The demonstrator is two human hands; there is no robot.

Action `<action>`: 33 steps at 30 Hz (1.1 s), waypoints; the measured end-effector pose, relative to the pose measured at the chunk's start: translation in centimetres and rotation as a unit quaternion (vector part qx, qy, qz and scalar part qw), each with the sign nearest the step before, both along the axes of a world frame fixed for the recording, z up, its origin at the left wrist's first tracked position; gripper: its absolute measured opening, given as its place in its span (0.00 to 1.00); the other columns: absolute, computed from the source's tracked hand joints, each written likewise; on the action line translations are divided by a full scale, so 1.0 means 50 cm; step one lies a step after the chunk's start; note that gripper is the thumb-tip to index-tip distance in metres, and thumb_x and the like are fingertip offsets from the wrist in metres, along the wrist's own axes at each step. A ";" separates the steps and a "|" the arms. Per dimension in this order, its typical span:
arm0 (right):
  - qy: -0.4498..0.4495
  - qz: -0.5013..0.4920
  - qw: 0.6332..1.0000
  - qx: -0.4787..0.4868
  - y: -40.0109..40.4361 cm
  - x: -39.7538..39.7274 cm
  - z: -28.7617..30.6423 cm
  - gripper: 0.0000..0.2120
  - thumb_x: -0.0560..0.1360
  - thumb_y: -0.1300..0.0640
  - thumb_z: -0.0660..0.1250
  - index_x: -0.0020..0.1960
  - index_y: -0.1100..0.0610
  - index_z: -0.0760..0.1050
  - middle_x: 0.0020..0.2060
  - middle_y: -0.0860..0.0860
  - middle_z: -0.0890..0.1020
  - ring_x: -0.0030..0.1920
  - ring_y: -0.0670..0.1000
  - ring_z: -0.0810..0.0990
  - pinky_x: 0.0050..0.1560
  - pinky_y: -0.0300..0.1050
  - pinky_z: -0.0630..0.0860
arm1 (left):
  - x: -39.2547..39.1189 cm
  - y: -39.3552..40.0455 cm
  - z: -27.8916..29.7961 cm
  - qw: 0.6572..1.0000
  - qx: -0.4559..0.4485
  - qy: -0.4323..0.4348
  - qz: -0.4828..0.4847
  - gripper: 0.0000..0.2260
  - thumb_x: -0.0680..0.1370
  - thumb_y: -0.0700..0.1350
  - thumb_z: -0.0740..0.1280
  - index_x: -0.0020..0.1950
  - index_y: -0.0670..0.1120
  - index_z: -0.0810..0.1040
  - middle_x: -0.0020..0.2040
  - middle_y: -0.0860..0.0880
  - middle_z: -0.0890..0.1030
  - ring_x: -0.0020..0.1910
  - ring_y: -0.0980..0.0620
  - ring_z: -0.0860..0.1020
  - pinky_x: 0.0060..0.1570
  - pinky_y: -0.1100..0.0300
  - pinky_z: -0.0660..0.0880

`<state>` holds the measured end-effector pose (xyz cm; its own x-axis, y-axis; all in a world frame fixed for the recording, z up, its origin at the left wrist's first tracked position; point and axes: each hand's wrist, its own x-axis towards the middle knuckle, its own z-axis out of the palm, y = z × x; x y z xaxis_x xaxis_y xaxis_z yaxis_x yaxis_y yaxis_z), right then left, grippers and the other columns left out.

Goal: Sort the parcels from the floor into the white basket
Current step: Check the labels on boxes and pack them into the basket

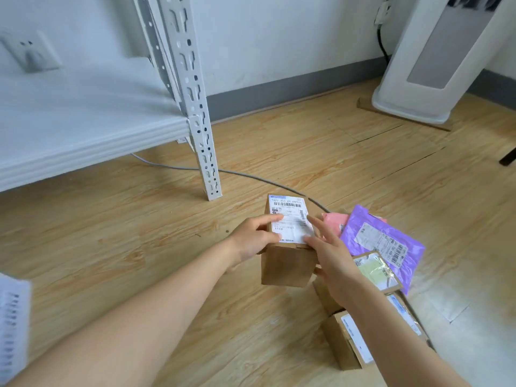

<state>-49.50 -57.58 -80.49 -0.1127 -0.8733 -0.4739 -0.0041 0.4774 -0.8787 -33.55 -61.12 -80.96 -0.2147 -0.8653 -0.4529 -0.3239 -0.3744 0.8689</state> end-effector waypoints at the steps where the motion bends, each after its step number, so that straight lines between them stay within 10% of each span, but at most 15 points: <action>1: 0.002 0.007 1.000 -0.004 0.013 0.011 0.022 0.21 0.76 0.62 0.62 0.61 0.40 0.71 0.40 0.44 0.79 0.38 0.46 0.77 0.39 0.40 0.71 | 0.008 0.014 0.020 1.000 -0.010 -0.008 0.003 0.20 0.73 0.41 0.66 0.61 0.59 0.75 0.60 0.50 0.77 0.58 0.49 0.76 0.63 0.52 0.72; 12: 0.033 0.096 0.993 -0.054 0.151 0.149 0.224 0.24 0.73 0.62 0.60 0.57 0.34 0.67 0.42 0.49 0.77 0.42 0.50 0.74 0.47 0.46 0.71 | 0.142 0.182 0.242 0.995 -0.080 -0.013 0.059 0.19 0.74 0.43 0.62 0.58 0.66 0.74 0.55 0.53 0.78 0.44 0.52 0.78 0.37 0.59 0.72; 19: 0.052 0.153 0.982 -0.097 0.215 0.252 0.323 0.21 0.76 0.59 0.59 0.62 0.36 0.69 0.41 0.46 0.78 0.43 0.51 0.75 0.58 0.52 0.74 | 0.265 0.292 0.343 0.986 -0.133 -0.025 0.095 0.19 0.75 0.45 0.63 0.63 0.63 0.72 0.66 0.52 0.71 0.62 0.50 0.72 0.58 0.49 0.73; 33: 0.024 0.294 0.946 -0.137 0.359 0.641 0.417 0.19 0.77 0.55 0.59 0.64 0.37 0.69 0.45 0.45 0.78 0.38 0.52 0.77 0.56 0.52 0.76 | 0.666 0.535 0.454 0.965 -0.154 -0.055 0.205 0.11 0.78 0.49 0.61 0.55 0.65 0.73 0.50 0.57 0.77 0.43 0.52 0.79 0.35 0.55 0.80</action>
